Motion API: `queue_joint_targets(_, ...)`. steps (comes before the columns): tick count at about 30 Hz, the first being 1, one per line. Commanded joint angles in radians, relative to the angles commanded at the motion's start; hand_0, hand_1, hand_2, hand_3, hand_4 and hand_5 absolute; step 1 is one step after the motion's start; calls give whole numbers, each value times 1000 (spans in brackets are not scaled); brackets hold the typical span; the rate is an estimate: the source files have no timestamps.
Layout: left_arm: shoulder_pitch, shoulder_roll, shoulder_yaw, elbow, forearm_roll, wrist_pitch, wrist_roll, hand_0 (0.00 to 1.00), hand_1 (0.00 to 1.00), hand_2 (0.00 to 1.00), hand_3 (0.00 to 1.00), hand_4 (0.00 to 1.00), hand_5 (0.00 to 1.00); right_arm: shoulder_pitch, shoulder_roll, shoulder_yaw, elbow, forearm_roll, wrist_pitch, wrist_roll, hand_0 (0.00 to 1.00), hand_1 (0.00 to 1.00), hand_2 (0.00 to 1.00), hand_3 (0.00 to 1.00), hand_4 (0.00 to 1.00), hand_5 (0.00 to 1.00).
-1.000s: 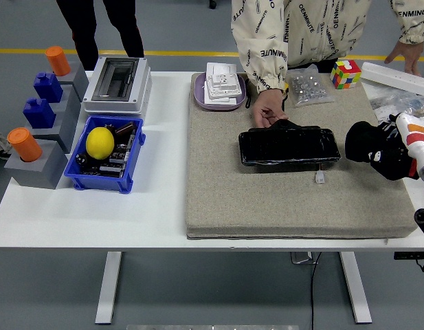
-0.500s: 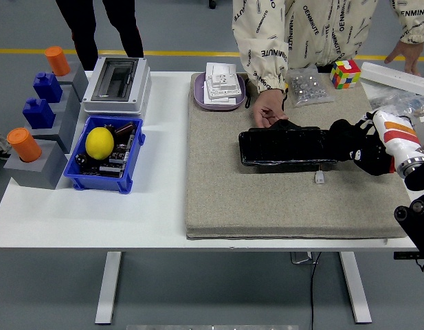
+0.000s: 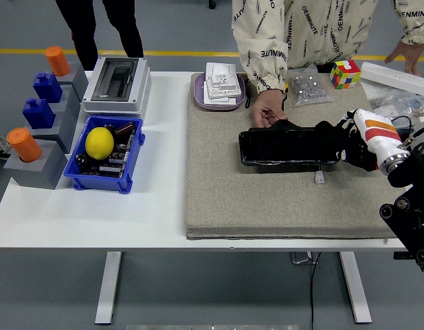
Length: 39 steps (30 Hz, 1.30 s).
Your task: Pick the rag up,wipe the panel,place it on the desk
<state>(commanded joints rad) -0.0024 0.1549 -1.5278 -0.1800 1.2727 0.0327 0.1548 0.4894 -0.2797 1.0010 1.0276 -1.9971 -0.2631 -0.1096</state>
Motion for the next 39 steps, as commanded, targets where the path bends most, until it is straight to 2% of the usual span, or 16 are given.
queue_joint_targets(18, -3, 3, -2, 0, 1, 1, 1, 641, 690, 723, 564, 592, 468, 44, 65, -61, -9, -1, 2, -1, 251, 300, 395, 394, 998, 42)
queue_joint_targets(39, -8, 6, 2, 0, -1, 1, 2, 642, 689, 722, 563, 591, 468, 147, 175, -197, -20, 6, 8, -10, 251, 300, 395, 394, 998, 41)
